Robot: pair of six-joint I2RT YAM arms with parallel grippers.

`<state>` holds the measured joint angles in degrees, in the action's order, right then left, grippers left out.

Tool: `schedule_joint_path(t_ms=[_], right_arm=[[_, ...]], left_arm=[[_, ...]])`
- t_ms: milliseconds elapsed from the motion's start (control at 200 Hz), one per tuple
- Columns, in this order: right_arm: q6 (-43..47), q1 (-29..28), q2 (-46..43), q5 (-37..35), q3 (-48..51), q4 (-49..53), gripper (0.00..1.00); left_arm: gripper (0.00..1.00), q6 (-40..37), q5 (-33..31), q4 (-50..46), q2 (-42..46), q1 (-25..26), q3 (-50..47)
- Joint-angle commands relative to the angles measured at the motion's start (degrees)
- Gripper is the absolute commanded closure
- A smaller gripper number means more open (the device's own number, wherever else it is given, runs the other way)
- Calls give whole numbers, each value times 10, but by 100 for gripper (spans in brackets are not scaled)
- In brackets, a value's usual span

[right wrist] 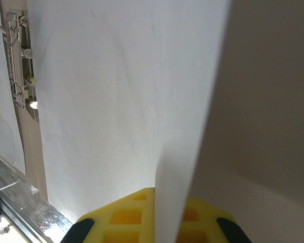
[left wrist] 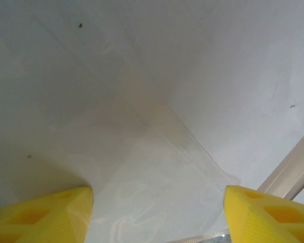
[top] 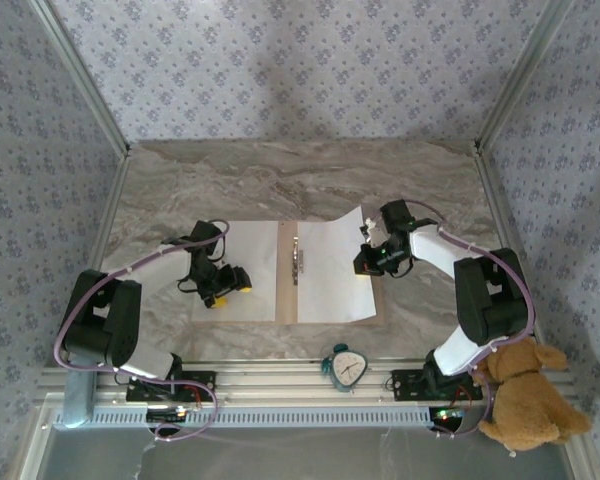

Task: Put the files into the folder

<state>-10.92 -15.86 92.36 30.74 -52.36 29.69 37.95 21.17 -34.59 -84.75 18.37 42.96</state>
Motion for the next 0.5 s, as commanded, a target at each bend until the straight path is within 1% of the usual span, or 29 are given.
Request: schedule_joint_path(t_ms=[0,495], right_arm=[[-6,2,-2,8,1,-1,100],[-11,6,-2,10,3,-18,100]], left_arm=[[30,-6,-7,-28,4,-4,1],[30,-7,-8,-29,6,-4,-2]])
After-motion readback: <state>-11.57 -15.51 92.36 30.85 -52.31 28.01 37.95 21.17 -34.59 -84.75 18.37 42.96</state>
